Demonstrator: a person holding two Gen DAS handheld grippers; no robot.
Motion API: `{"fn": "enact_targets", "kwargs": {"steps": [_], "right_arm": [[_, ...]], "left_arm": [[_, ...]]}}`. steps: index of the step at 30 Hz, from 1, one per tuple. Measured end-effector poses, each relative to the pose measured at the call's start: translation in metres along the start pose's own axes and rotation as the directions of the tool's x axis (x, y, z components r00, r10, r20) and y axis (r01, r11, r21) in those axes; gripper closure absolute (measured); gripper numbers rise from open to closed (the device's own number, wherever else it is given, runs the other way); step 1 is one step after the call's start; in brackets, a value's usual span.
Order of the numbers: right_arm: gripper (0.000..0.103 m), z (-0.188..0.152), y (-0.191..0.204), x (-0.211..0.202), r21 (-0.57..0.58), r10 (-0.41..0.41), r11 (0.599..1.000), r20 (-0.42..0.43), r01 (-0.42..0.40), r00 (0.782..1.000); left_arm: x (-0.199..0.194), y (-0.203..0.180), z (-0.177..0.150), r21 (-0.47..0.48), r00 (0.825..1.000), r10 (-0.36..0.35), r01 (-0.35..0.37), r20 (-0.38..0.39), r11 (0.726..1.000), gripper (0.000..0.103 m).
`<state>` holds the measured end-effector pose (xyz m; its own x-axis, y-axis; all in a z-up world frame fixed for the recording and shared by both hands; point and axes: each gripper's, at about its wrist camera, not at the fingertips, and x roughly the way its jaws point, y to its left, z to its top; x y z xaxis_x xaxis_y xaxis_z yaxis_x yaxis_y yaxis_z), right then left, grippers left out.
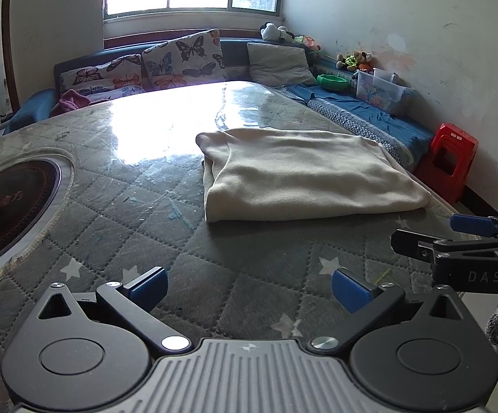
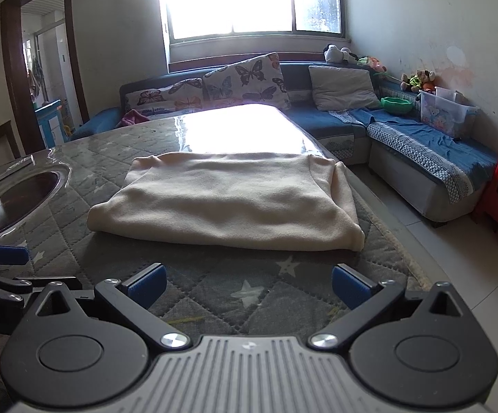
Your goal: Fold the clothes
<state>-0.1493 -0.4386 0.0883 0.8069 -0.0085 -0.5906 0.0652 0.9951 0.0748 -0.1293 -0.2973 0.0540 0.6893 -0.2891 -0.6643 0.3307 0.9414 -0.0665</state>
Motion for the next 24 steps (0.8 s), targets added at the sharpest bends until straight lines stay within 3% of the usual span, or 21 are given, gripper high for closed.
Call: {"fn": "enact_targets", "kwargs": {"steps": [24], "right_arm": [[0.000, 0.011, 0.001, 0.015, -0.006, 0.011, 1.000, -0.009, -0.011, 1.000]], "left_arm": [[0.013, 0.006, 0.017, -0.004, 1.000, 0.011, -0.011, -0.004, 1.000, 0.000]]}}
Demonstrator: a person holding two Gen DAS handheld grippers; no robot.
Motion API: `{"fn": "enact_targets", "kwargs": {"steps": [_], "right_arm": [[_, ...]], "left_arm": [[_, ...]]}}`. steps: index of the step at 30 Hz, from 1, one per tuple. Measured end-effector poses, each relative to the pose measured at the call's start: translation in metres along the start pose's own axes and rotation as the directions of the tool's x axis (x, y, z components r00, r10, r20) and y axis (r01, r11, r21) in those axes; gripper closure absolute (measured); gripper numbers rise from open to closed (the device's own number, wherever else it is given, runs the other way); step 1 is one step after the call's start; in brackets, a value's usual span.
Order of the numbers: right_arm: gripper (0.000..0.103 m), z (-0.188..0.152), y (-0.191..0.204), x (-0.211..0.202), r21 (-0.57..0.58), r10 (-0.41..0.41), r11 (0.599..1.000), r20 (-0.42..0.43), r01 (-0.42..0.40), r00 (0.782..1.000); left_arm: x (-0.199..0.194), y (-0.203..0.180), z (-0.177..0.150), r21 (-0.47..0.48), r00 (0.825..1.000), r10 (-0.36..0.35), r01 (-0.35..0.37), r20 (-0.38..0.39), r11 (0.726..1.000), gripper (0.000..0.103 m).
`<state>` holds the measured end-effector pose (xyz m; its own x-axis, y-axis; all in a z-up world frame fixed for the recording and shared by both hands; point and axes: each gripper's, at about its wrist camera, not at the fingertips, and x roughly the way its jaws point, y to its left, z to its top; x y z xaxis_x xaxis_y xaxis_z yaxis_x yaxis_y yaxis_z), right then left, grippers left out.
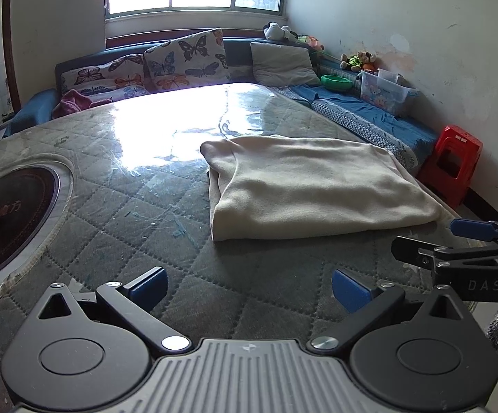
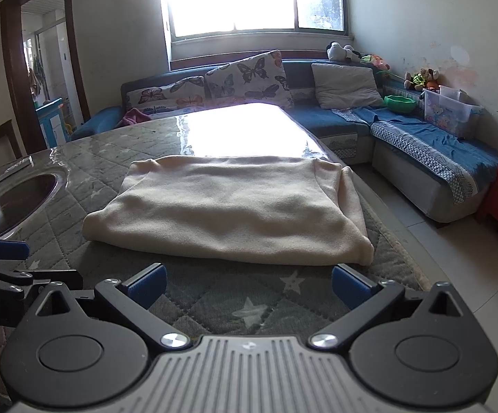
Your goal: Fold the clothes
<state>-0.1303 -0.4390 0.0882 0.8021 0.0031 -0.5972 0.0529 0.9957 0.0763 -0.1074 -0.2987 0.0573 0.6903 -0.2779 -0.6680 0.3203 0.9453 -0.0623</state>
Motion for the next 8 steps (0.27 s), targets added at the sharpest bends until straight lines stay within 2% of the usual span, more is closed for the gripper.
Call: {"fn": "enact_targets", "kwargs": {"steps": [8], "right_arm": [[0.000, 0.0040, 0.0008, 0.0070, -0.002, 0.009, 1.000, -0.007, -0.009, 1.000]], "left_arm": [[0.0064, 0.0034, 0.0048, 0.001, 1.000, 0.001, -0.001, -0.009, 1.000, 0.000]]}}
